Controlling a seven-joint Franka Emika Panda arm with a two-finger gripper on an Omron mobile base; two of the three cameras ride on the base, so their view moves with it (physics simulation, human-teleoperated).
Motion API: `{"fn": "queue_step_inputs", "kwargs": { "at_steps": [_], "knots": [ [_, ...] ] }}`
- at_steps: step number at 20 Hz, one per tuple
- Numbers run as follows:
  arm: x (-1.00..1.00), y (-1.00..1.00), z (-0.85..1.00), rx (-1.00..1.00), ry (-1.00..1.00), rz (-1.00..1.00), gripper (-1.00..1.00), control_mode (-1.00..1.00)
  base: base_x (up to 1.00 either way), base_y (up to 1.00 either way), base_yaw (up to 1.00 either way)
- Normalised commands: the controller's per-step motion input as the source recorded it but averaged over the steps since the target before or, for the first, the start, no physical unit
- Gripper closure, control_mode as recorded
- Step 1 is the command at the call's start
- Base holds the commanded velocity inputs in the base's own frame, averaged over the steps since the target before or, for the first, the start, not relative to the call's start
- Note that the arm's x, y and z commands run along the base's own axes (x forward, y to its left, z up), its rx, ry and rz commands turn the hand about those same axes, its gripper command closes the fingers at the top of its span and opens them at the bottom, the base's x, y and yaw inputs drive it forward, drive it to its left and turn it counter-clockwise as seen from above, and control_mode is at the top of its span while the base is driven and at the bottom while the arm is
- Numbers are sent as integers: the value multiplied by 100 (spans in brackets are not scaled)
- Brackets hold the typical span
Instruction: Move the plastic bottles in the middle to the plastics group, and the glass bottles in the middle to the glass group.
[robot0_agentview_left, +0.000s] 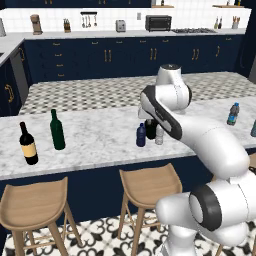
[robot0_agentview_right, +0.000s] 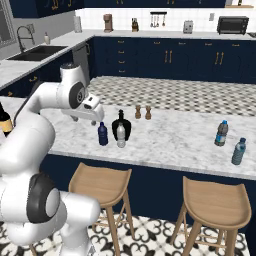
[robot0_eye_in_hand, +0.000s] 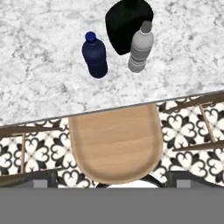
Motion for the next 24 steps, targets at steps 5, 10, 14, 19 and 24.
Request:
{"fn": "queue_step_inputs", "kwargs": {
  "at_steps": [5,10,14,19,24],
  "knots": [
    [50,8,-34,0,-5,-8,-100,-100,0,0,0],
    [51,0,-51,0,0,-1,-100,-100,0,0,0],
    [60,0,-42,0,-2,0,-100,-100,0,0,0],
    [55,0,-28,0,-4,0,-100,-100,0,0,0],
    [39,0,-20,0,-3,0,-100,-100,0,0,0]
  ]
}}
